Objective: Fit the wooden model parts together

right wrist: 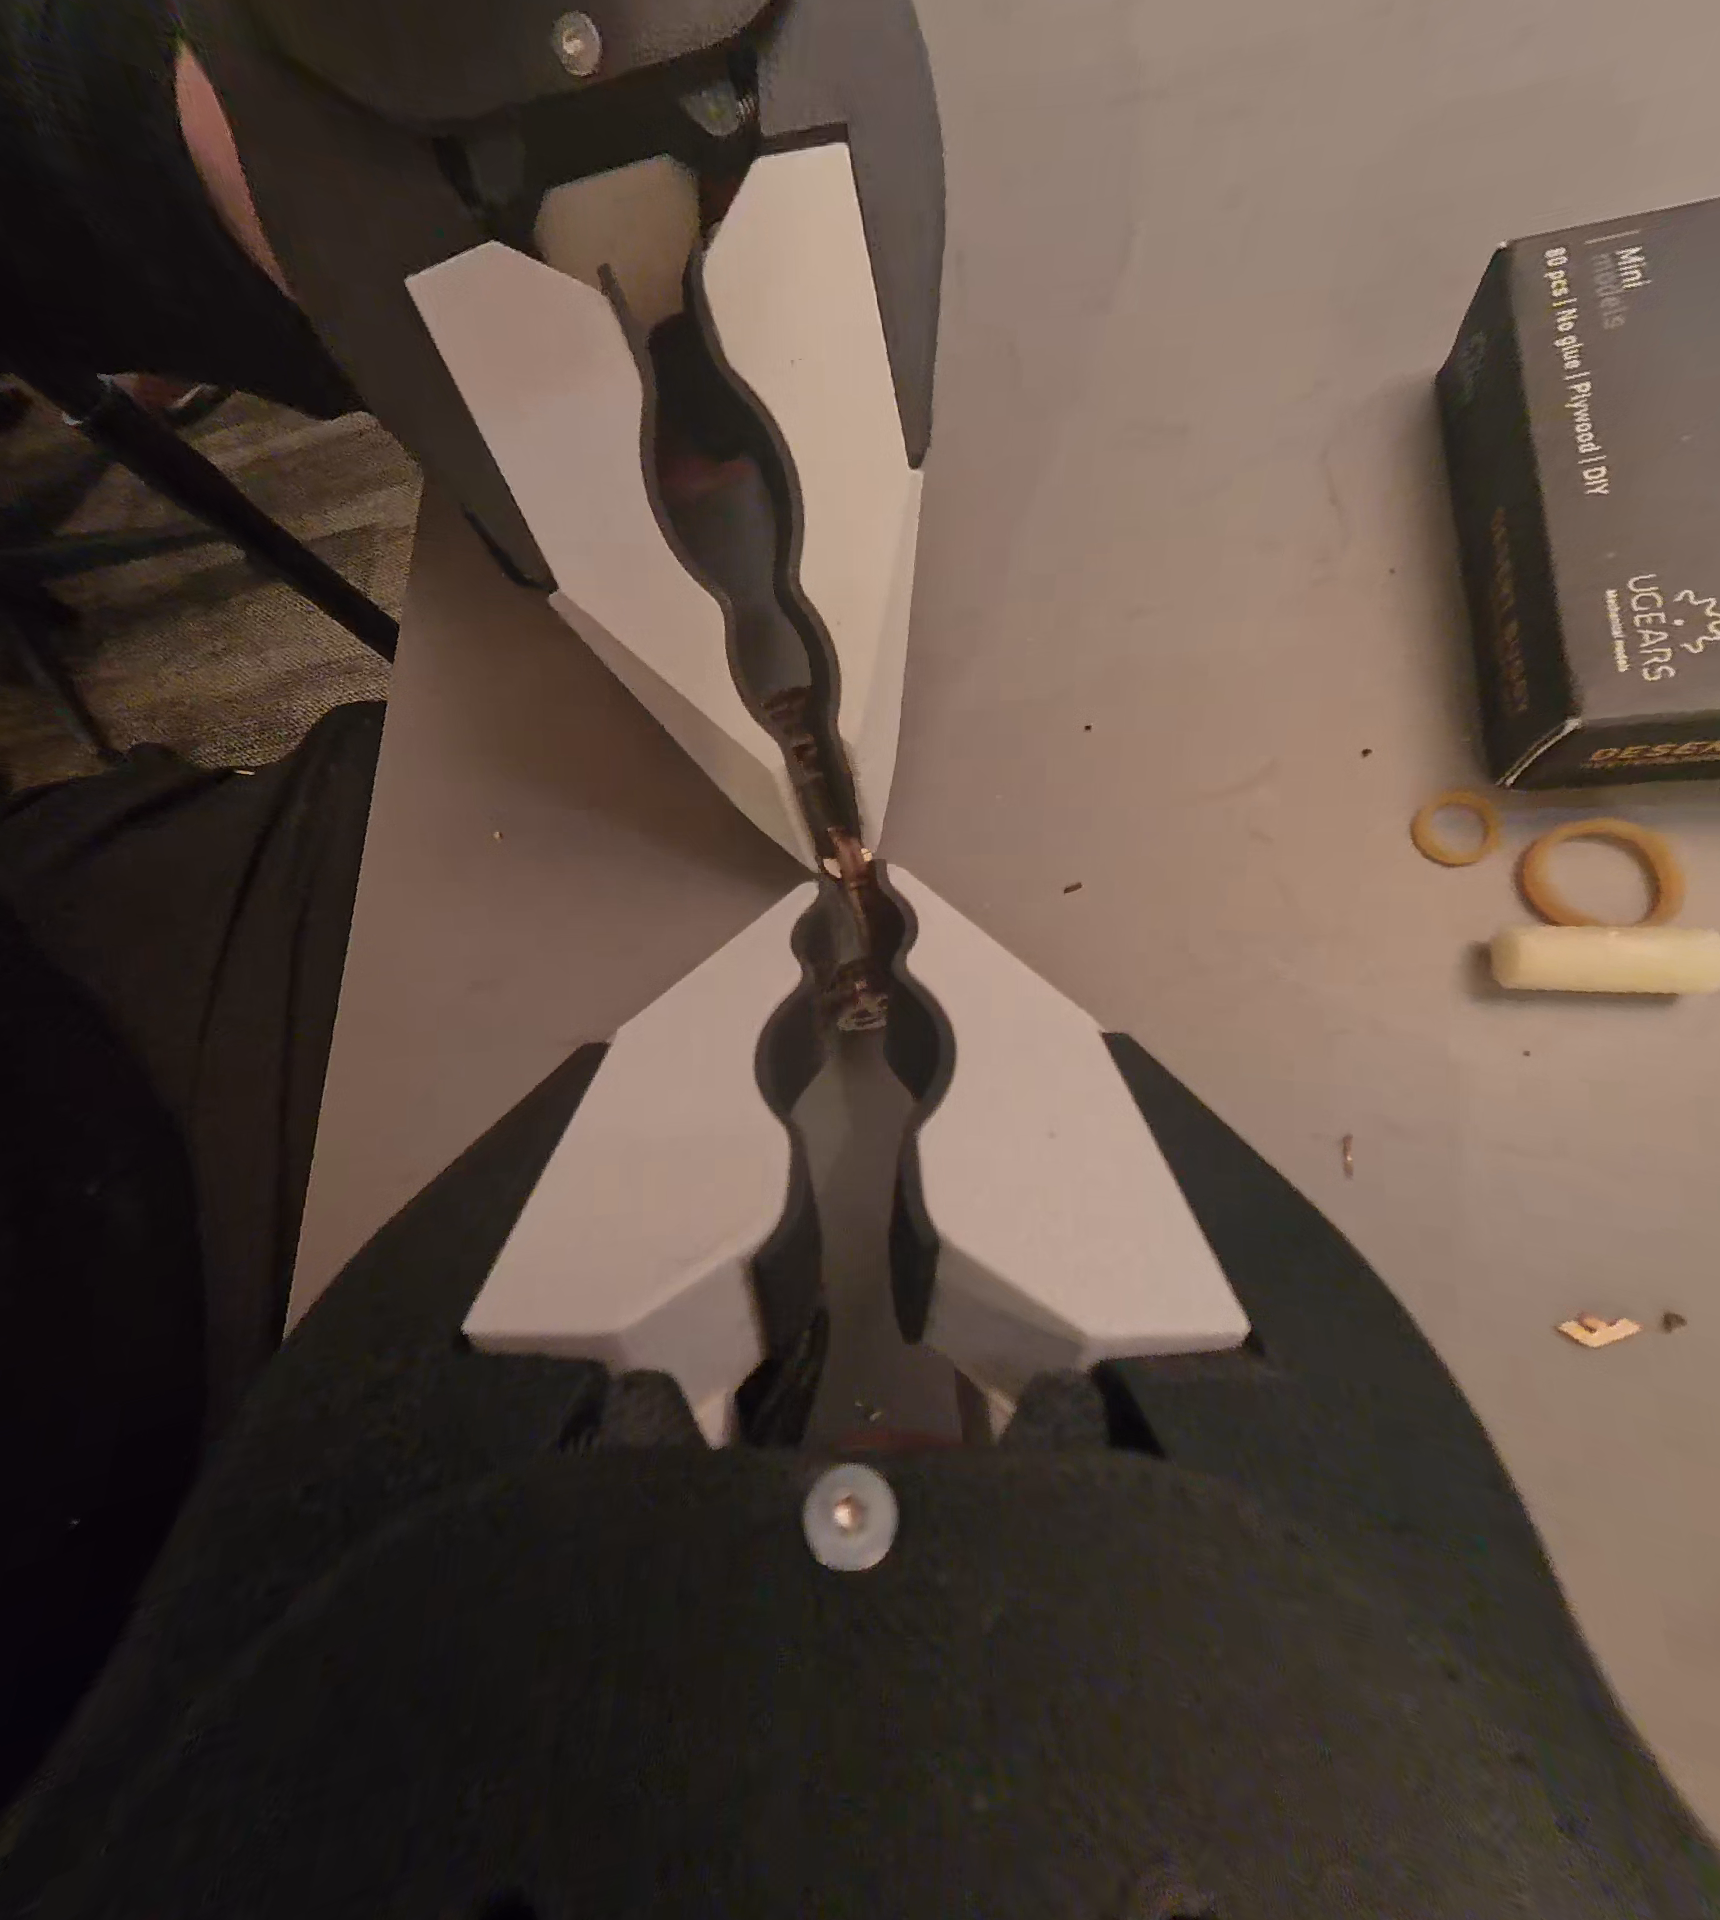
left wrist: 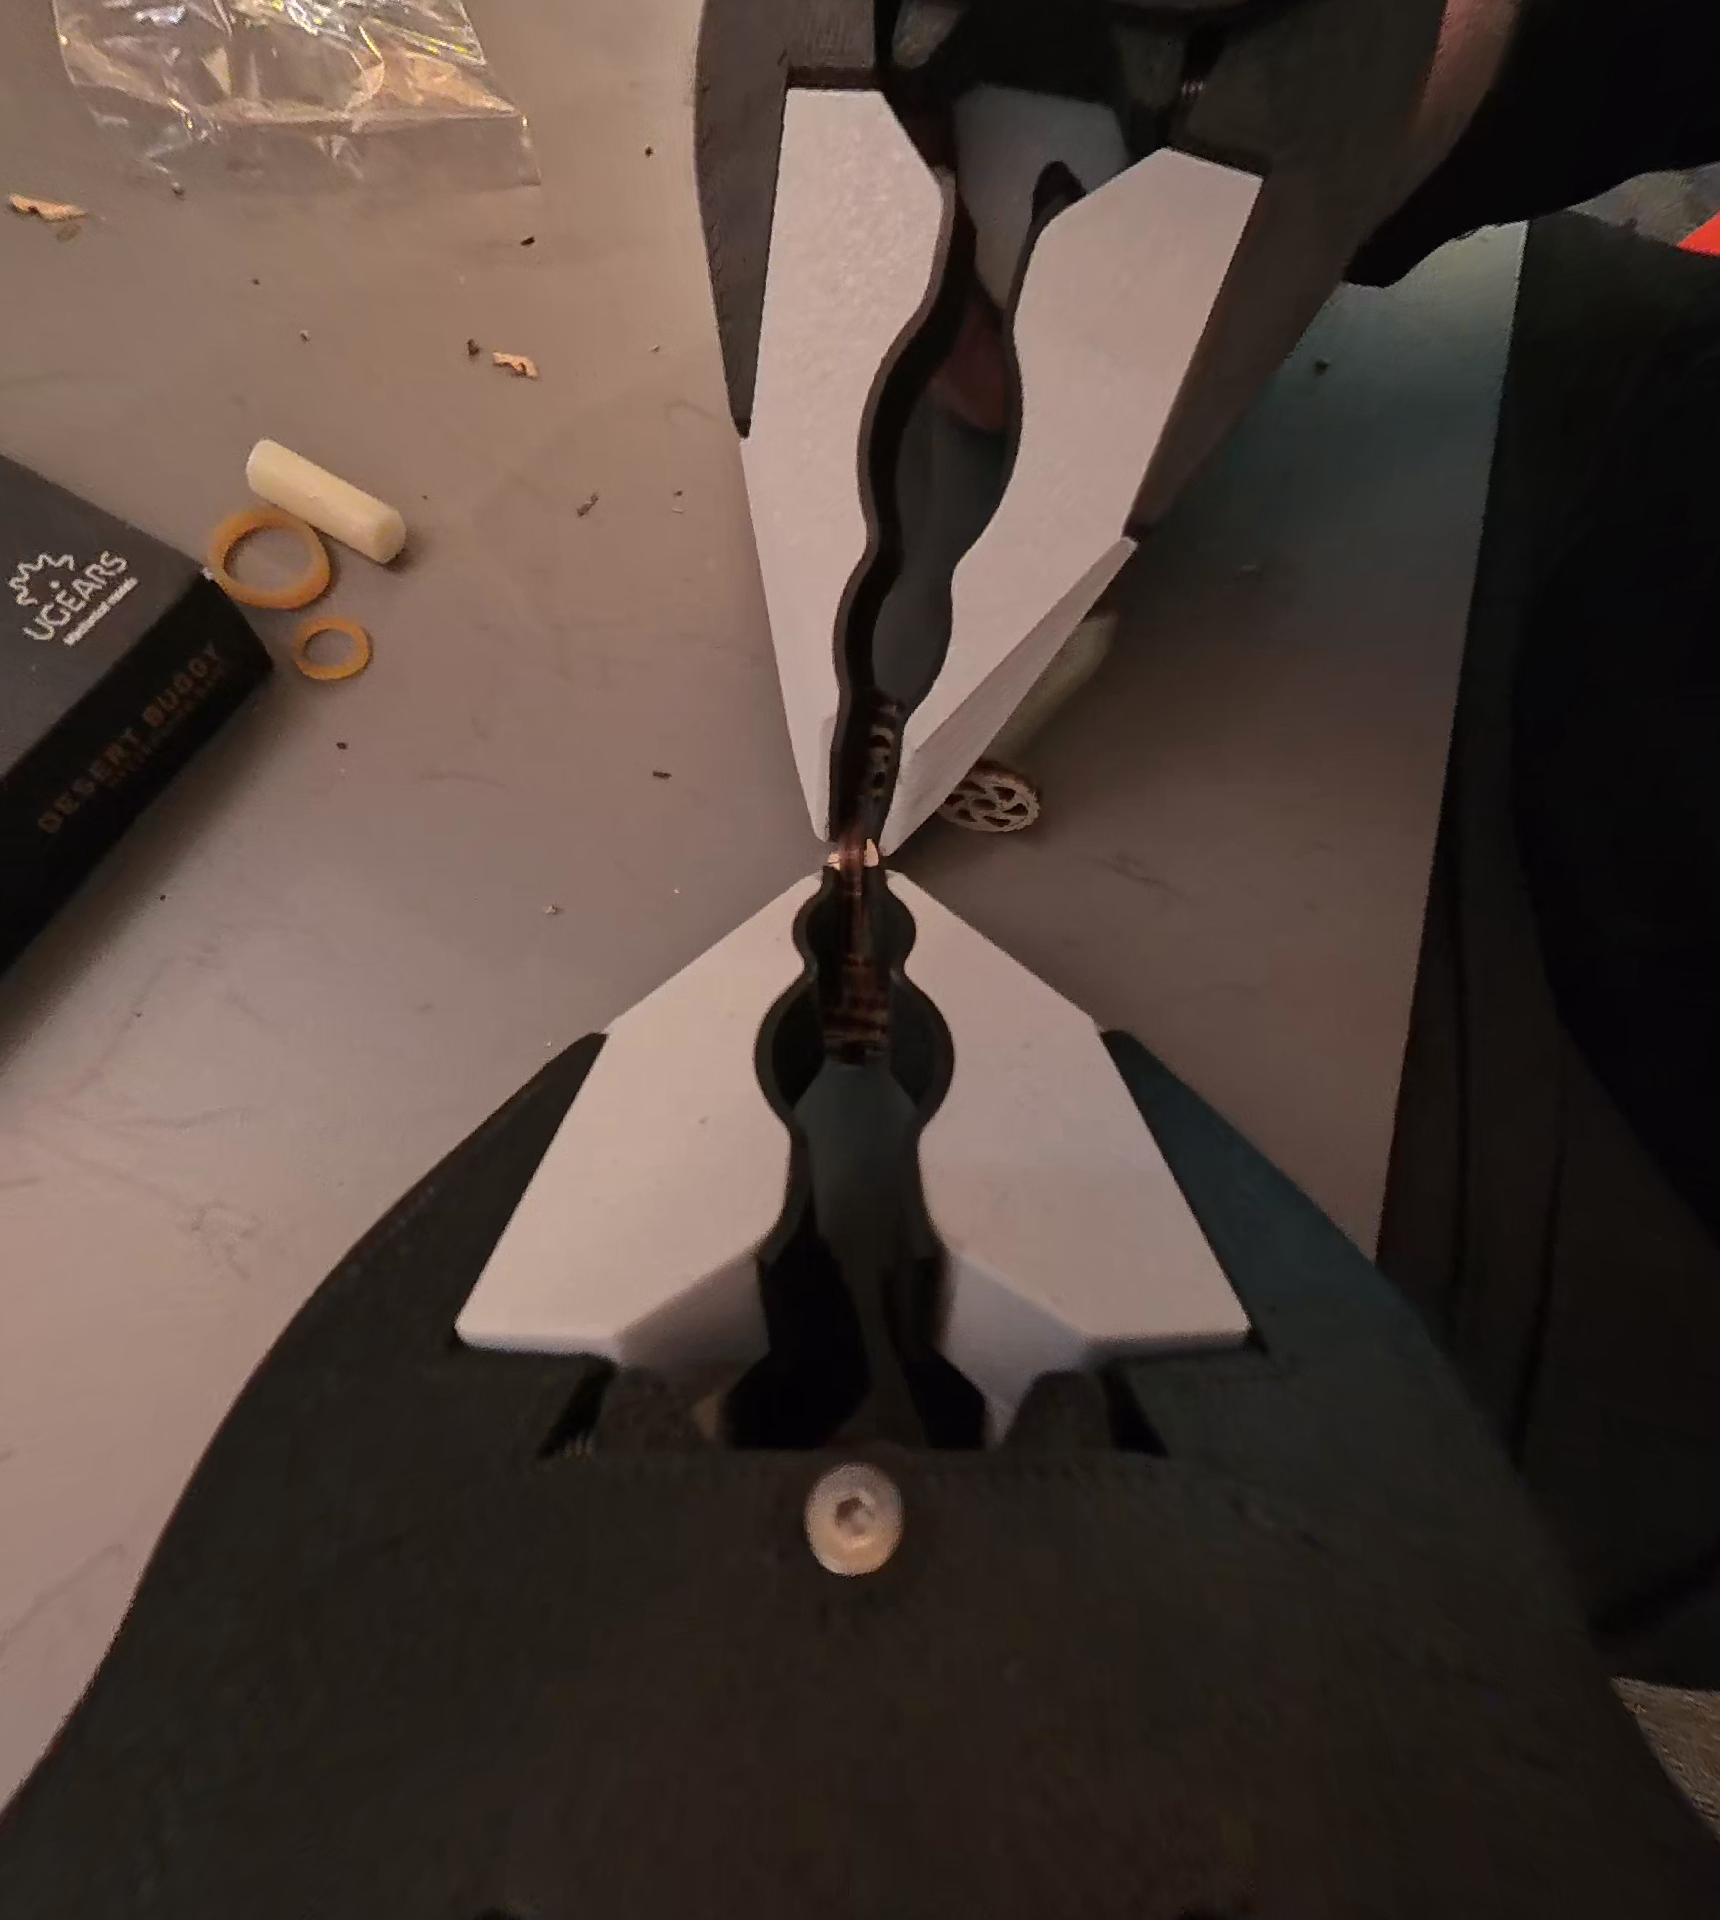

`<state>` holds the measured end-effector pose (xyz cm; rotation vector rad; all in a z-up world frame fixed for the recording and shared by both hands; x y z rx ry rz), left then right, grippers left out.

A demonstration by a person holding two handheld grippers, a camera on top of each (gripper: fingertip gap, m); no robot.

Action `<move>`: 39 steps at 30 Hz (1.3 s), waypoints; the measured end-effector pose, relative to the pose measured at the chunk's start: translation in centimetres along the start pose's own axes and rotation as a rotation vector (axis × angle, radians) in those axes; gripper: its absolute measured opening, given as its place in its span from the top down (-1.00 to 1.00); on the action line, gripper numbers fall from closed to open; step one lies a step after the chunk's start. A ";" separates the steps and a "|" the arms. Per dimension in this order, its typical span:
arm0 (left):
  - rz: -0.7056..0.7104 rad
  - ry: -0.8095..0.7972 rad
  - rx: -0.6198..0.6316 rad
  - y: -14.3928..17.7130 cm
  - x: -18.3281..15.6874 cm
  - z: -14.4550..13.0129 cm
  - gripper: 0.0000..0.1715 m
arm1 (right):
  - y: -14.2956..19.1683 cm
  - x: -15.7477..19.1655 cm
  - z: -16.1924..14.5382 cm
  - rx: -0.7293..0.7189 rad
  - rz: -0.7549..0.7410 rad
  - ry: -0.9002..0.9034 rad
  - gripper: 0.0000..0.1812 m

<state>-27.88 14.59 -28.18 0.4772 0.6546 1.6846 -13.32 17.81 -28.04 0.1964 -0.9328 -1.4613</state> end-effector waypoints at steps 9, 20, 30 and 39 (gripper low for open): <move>-0.004 0.011 0.001 0.0 0.1 0.0 0.99 | 0.0 0.0 0.0 -0.004 -0.004 -0.026 0.98; 0.024 0.025 -0.012 0.0 0.2 0.0 0.97 | 0.1 -0.5 0.1 -0.008 0.035 -0.093 0.98; 0.119 -0.064 0.011 -0.1 -0.4 0.2 0.95 | 0.2 -1.3 0.2 -0.005 0.090 -0.190 0.98; 0.105 -0.079 0.020 -0.1 -0.2 0.3 0.97 | 0.3 -1.4 0.2 -0.005 0.095 -0.202 0.98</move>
Point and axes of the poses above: each gripper's, where its closed fingertips meet, y back along the fingers, z out of its top, x = y × z across the jaws, the point moved 10 cm from there along y, back along the fingers, and after that the axes turned 13 degrees about -y, right-handed, at the moved point
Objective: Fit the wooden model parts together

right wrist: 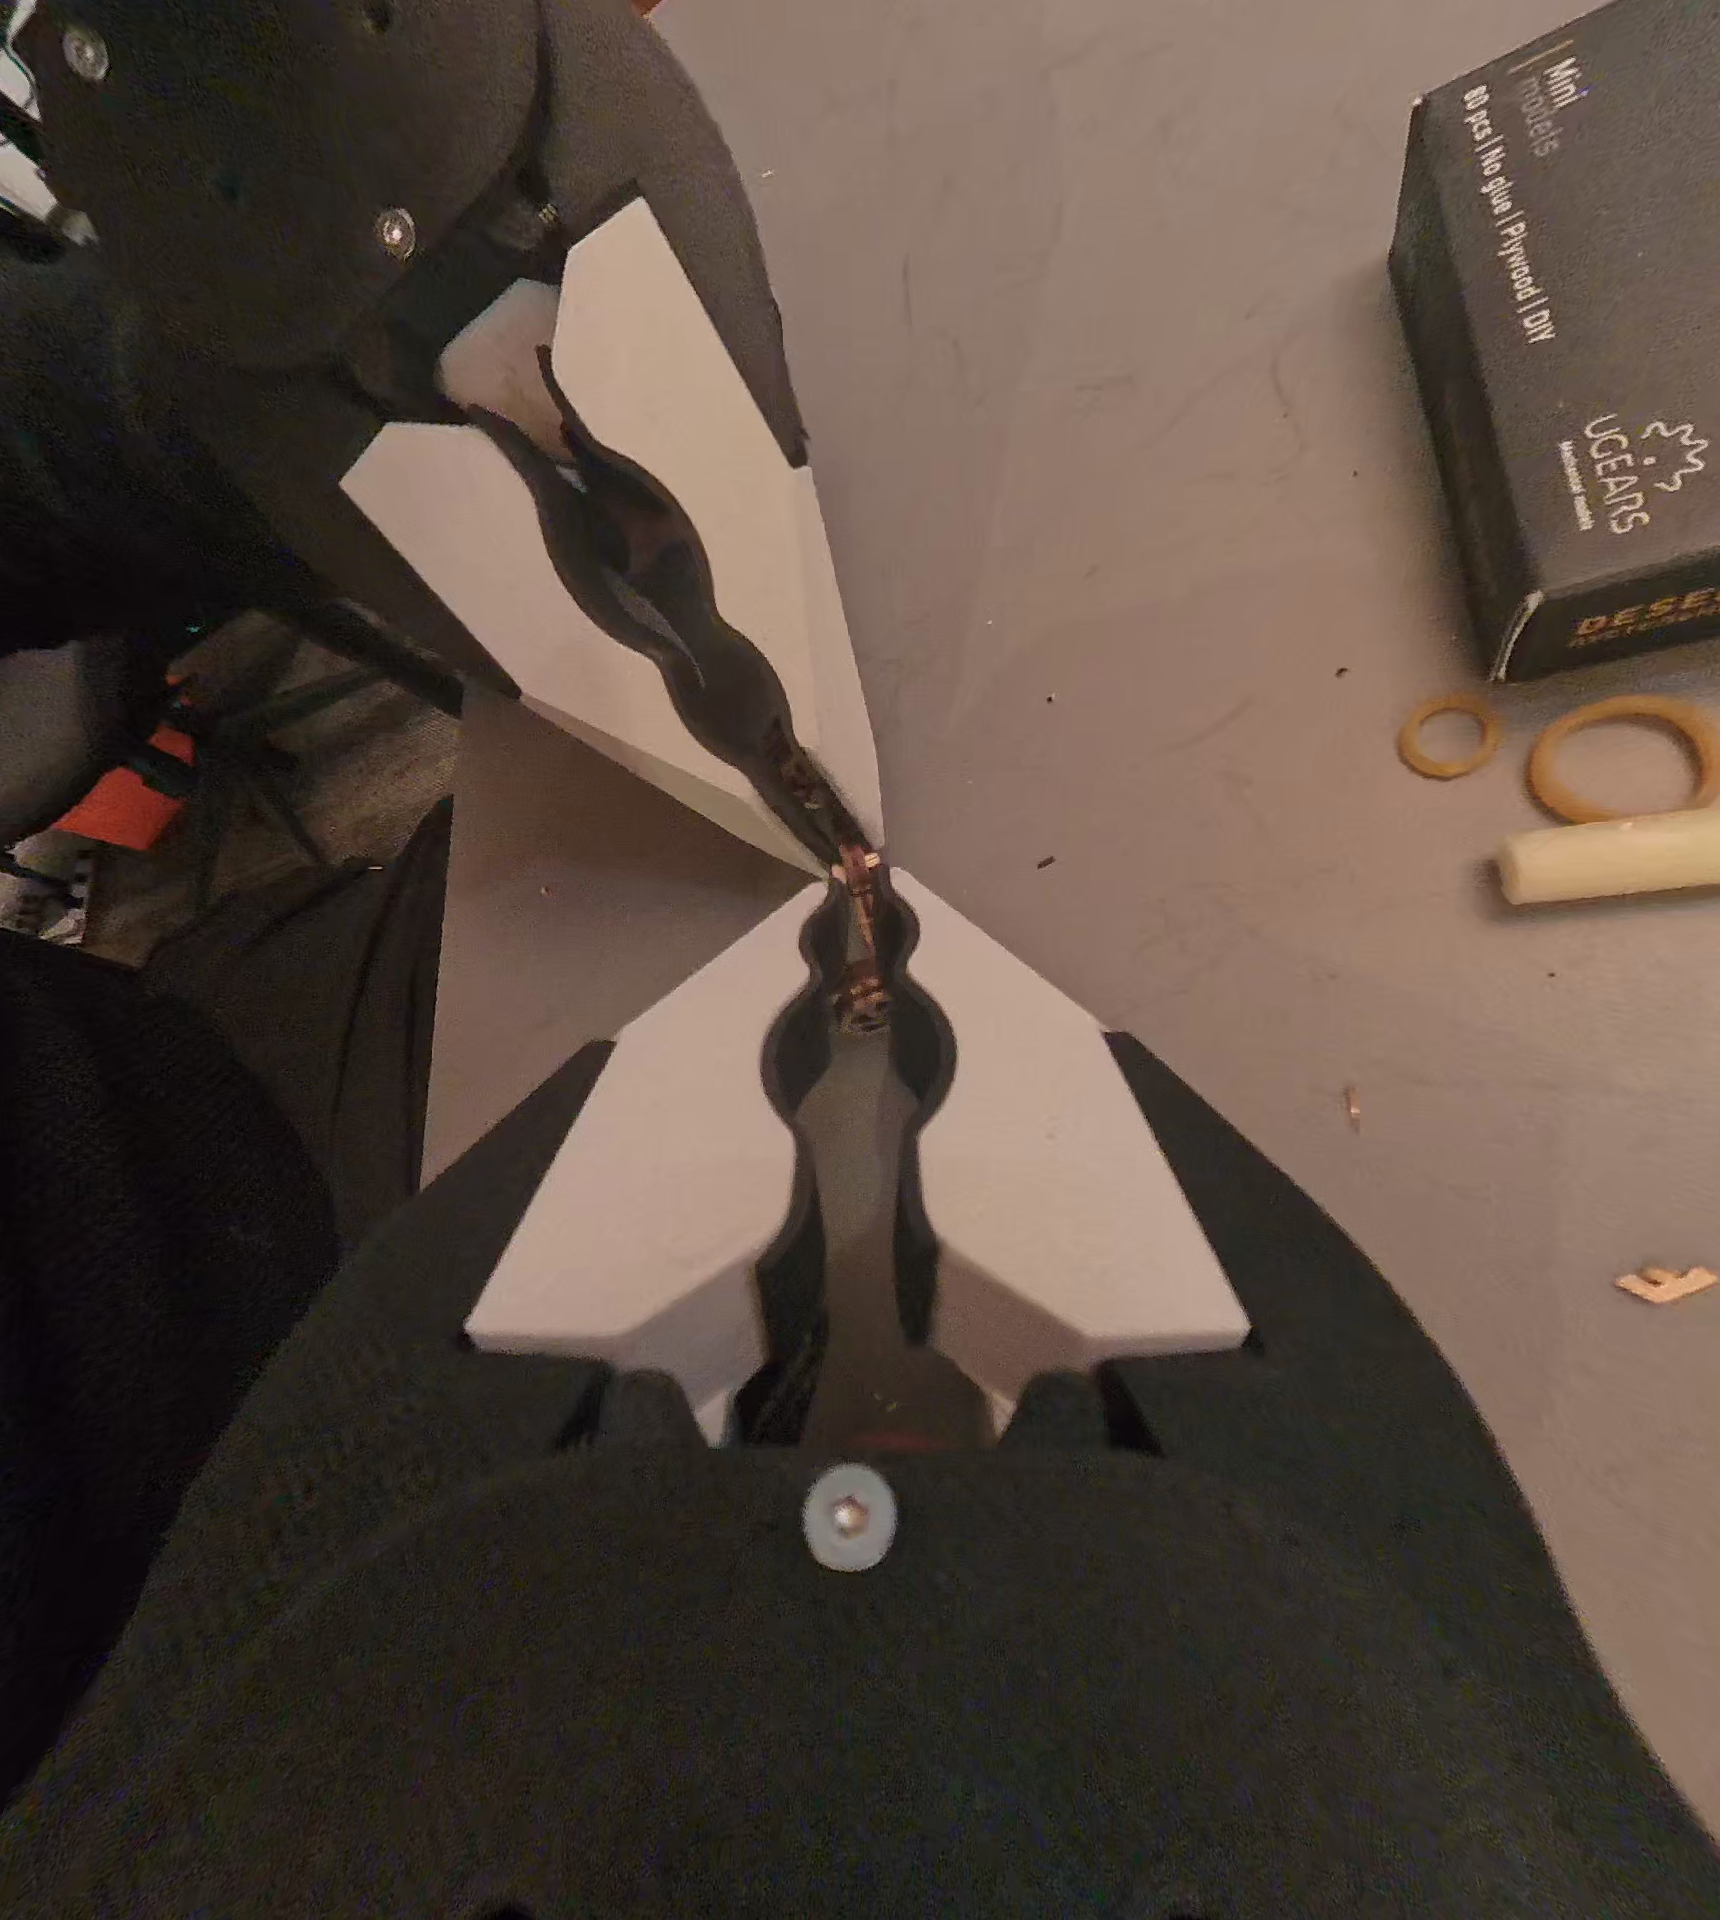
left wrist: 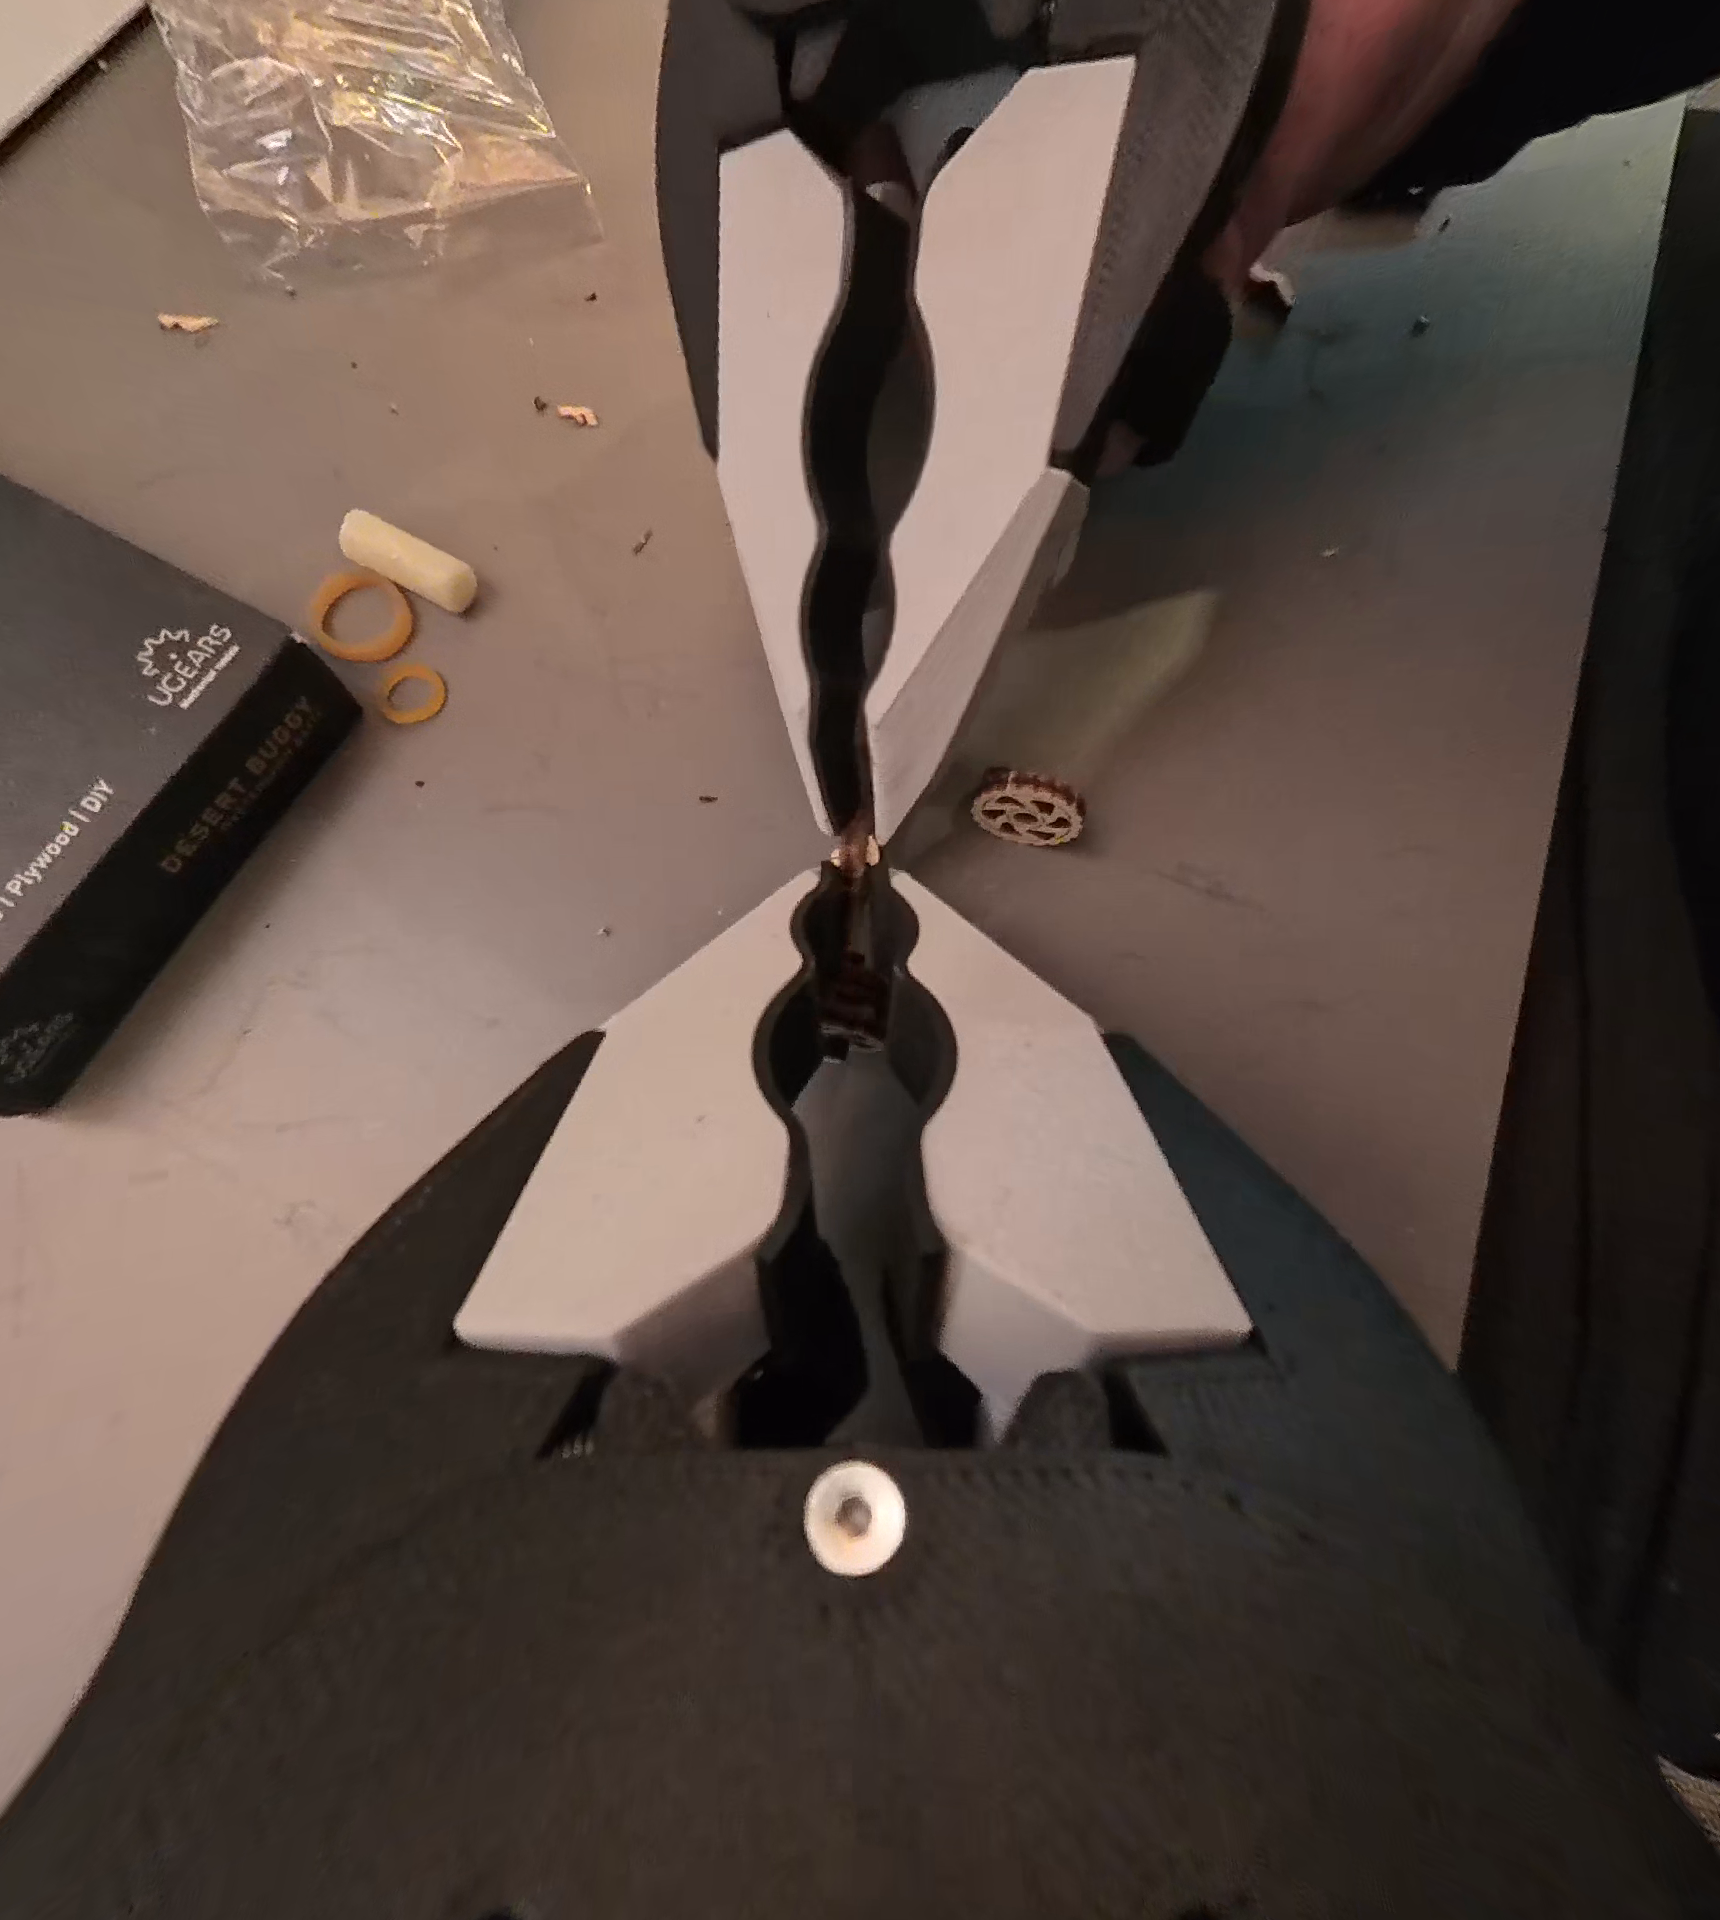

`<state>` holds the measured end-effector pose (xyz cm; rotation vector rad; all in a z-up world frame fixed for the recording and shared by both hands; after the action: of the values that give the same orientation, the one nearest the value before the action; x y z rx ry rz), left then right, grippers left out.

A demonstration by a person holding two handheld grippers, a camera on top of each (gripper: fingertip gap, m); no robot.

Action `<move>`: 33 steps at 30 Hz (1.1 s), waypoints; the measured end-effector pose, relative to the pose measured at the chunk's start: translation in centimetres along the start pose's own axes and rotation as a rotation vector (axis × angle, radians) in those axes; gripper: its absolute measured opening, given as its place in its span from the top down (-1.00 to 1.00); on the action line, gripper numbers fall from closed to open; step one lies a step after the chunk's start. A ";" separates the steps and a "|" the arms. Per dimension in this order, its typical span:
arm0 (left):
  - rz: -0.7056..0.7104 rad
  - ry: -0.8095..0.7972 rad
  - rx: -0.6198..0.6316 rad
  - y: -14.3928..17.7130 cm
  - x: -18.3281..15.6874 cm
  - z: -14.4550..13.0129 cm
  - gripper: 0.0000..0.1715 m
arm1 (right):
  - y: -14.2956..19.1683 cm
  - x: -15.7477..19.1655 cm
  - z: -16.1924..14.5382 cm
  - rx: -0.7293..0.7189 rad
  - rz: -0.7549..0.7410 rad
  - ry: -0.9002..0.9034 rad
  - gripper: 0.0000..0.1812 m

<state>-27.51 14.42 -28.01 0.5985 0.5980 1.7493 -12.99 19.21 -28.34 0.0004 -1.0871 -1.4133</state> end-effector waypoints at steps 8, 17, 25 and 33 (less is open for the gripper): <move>-0.054 0.081 -0.013 -0.1 0.8 -0.1 1.00 | 0.0 0.2 -0.1 -0.021 -0.053 0.033 0.98; -0.101 0.194 -0.039 -0.2 1.6 -0.4 0.99 | 0.1 0.1 -0.1 -0.046 -0.063 0.012 0.97; -0.222 0.367 -0.072 -0.5 2.4 -0.8 0.99 | 0.1 1.8 0.1 -0.022 -0.220 0.327 0.94; -0.291 0.458 -0.083 -0.6 3.1 -1.1 0.99 | 0.0 3.1 0.1 0.055 -0.387 0.638 0.97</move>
<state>-28.53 17.46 -28.99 0.0392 0.8761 1.6273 -13.71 16.87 -26.47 0.6880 -0.6038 -1.5661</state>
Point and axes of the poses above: each gripper's, where its closed fingertips meet, y back along the fingers, z out of its top, x = y × z across the jaws, the point moved 10 cm from there along y, back along the fingers, and after that the axes turned 13 degrees about -y, right-handed, at the moved point
